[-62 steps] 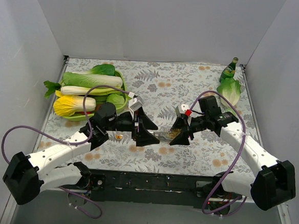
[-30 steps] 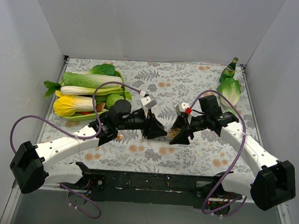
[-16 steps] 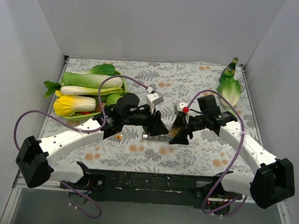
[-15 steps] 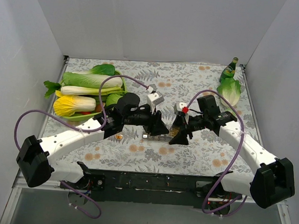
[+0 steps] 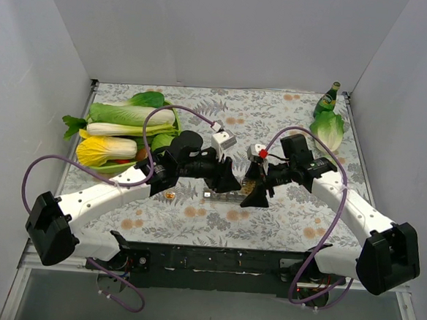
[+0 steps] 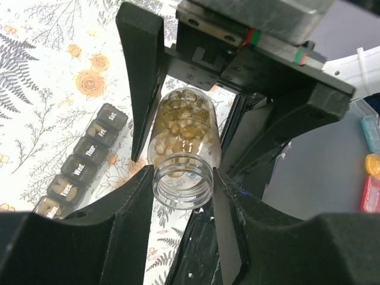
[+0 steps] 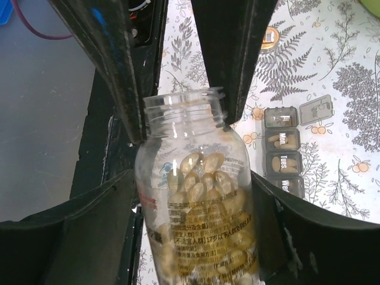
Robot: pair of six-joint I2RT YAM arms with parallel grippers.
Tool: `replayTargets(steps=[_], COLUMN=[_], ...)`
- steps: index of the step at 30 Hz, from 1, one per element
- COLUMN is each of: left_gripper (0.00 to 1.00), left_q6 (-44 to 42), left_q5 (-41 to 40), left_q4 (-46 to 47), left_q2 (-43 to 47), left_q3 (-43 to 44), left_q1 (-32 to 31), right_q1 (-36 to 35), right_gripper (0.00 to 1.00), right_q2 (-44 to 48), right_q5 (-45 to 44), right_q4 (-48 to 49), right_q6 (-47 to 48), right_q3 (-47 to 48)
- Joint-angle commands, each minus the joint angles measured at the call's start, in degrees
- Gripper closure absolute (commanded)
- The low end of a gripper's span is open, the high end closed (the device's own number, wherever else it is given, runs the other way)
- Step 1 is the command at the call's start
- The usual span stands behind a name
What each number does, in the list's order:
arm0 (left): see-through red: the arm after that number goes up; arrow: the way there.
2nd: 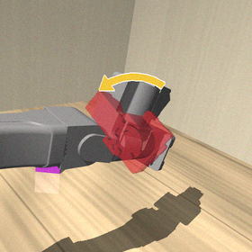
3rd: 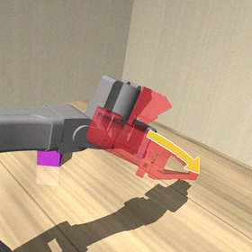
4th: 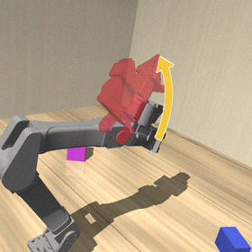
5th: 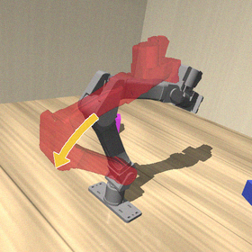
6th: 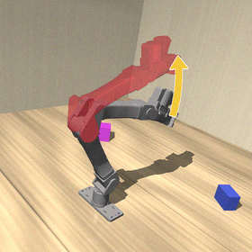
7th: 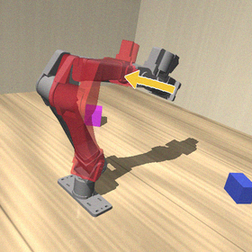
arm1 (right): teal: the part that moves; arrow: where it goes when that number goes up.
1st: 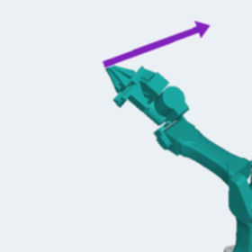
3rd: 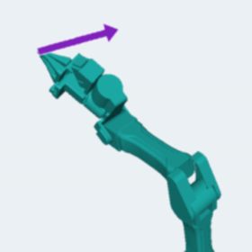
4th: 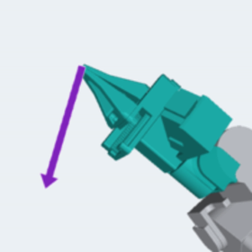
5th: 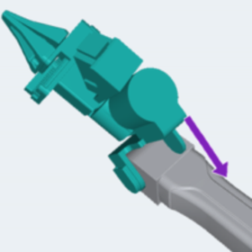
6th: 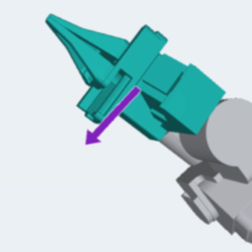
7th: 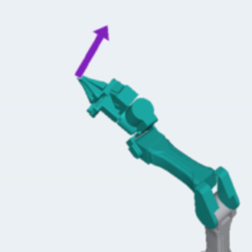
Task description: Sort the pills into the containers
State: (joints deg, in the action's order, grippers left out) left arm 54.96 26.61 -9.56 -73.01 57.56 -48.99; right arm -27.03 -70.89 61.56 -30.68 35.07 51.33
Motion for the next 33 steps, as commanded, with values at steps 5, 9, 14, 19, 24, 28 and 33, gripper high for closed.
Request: replayTargets(steps=[5,9,14,19,24,28,33], left_gripper=[1.0,1.0,1.0,1.0,1.0,1.0,1.0], left_q6=[-1.9,-1.8,-1.4,-1.3,-0.7,-0.4,-0.2], left_q5=[-0.6,-1.2,-2.2,-2.7,-2.7,-2.3,-2.1], left_q4=[-3.4,-3.2,-2.2,-1.9,-1.2,-1.0,-0.7], left_q2=[0.1,0.2,0.8,1.6,2.7,2.7,2.6], left_q3=[2.6,2.9,3.0,2.8,2.2,2.1,1.9], left_q1=[-0.1,-0.1,-0.1,-0.1,-0.1,-0.1,-0.1], right_q1=[0.3,0.4,0.3,0.3,0.3,0.3,0.3], right_gripper=[0.17,0.25,0.28,0.36,0.34,0.29,0.33], right_q2=[-0.6,-1.0,-1.0,-0.8,-1.0,-0.9,-0.7], right_q5=[4.2,3.7,2.2,1.2,1.2,1.2,1.5], right_q4=[-1.8,-1.7,-1.0,-0.8,-0.5,-0.5,-0.6], right_q6=[2.5,1.7,1.1,0.9,0.9,0.9,1.0], right_q3=[4.5,4.2,3.2,2.9,2.8,2.8,2.8])
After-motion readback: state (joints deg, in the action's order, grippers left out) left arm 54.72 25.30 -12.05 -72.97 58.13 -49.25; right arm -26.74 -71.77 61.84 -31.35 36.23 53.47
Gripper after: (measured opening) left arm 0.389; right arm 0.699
